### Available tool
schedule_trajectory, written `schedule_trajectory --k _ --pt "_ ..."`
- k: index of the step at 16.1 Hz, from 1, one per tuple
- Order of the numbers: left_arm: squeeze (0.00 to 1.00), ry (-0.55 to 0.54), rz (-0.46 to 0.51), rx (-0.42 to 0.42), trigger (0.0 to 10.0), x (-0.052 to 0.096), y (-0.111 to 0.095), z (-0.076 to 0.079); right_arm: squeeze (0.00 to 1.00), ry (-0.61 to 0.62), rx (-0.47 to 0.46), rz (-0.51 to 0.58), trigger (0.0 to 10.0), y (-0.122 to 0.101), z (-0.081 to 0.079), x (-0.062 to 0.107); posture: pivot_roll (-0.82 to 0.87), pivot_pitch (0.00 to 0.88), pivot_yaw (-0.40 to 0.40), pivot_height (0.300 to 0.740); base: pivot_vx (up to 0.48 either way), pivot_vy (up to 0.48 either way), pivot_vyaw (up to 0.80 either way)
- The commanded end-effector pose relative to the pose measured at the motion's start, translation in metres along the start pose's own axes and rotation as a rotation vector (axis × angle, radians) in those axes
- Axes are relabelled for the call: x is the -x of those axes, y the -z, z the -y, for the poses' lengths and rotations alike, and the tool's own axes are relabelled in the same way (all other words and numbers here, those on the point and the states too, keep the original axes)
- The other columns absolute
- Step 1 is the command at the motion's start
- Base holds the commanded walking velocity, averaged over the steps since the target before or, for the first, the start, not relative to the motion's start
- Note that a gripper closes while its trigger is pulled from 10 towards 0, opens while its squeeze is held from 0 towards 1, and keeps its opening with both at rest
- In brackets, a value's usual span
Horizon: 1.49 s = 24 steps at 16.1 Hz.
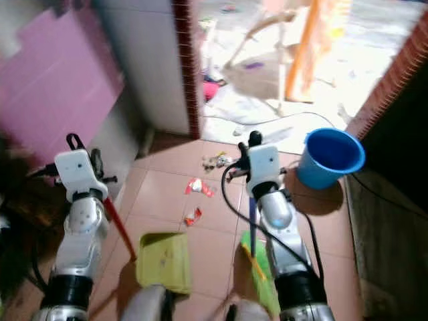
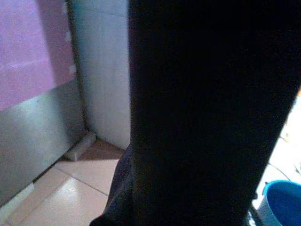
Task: Sweep floor
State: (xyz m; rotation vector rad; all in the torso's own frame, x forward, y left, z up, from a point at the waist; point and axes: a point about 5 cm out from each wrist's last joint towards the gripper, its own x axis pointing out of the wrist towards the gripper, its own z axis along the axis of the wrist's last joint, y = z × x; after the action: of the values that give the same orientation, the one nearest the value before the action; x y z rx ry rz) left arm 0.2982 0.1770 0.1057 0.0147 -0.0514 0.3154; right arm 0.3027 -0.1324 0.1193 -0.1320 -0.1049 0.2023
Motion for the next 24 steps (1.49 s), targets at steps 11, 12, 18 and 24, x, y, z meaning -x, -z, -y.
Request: schedule_trajectory --k 11,12,18,24 --pt "0.0 0.037 0.018 -0.021 10.0 -0.001 0.0 -0.001 0.0 0.015 -0.035 0.055 10.0 -0.01 -0.008 -0.002 -0.05 0.135 0.014 0.74 0.0 0.0 0.05" --pt "0.0 0.047 0.053 -0.04 10.0 -0.005 -0.007 0.001 0.0 0.01 -0.036 0.071 10.0 -0.014 -0.008 -0.005 -0.05 0.135 0.014 0.74 0.0 0.0 0.0" --pt "0.0 0.07 0.111 -0.033 10.0 -0.01 -0.021 0.006 0.0 -0.01 -0.016 0.084 10.0 -0.016 -0.008 -0.009 -0.04 0.133 0.012 0.74 0.29 0.0 0.0" --pt "0.0 0.076 0.119 -0.033 10.0 -0.01 -0.023 0.011 0.0 -0.038 0.009 0.106 10.0 -0.019 -0.013 -0.008 -0.06 0.14 0.023 0.74 0.431 0.0 0.0"
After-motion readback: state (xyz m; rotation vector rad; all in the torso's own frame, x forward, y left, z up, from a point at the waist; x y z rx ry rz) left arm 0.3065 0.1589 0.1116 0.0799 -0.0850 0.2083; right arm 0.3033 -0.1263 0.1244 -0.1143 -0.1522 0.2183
